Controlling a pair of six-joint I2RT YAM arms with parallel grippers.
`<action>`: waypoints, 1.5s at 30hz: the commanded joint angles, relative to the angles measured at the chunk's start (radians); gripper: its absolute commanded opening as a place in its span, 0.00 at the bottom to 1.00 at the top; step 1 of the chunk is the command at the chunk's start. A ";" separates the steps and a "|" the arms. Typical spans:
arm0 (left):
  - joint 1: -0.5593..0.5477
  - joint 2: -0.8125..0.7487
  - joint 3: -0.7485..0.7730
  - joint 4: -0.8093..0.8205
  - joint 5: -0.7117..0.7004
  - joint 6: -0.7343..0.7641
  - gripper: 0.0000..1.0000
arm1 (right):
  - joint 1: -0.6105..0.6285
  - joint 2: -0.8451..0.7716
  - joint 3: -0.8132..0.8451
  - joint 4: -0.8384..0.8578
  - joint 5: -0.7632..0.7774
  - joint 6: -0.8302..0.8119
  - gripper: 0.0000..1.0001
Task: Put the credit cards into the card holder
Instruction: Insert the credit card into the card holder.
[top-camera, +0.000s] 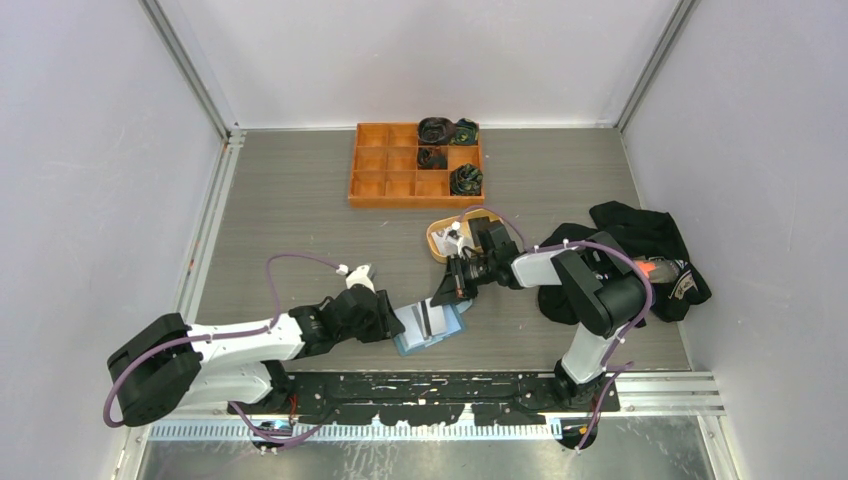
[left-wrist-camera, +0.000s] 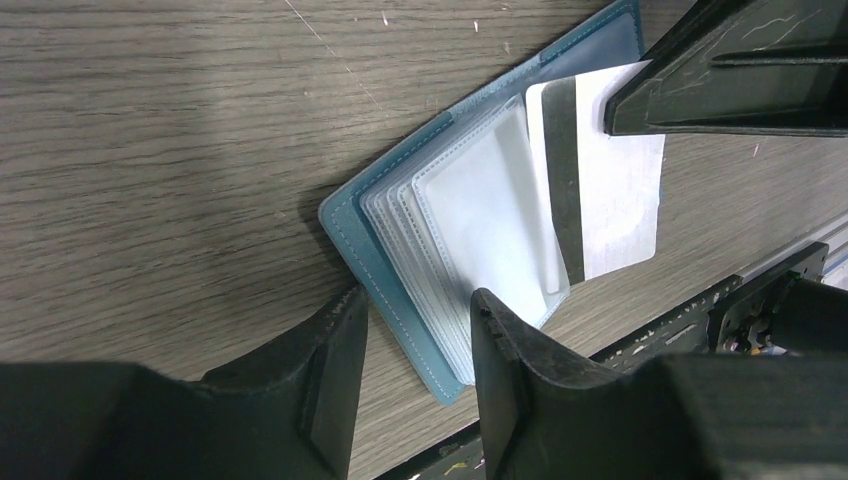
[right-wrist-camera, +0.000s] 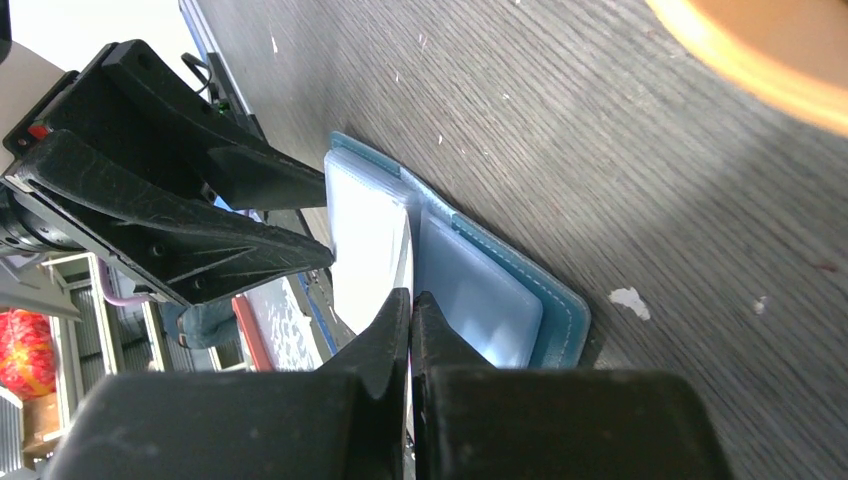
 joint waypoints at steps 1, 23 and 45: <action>-0.003 0.012 0.011 -0.007 0.000 0.004 0.43 | 0.011 0.013 -0.014 0.018 0.002 -0.008 0.04; -0.004 0.059 0.017 0.055 0.024 0.003 0.38 | 0.059 0.062 0.034 -0.018 -0.011 -0.021 0.08; -0.003 -0.001 -0.030 0.097 0.023 -0.026 0.38 | 0.024 0.020 -0.053 0.223 0.048 0.193 0.04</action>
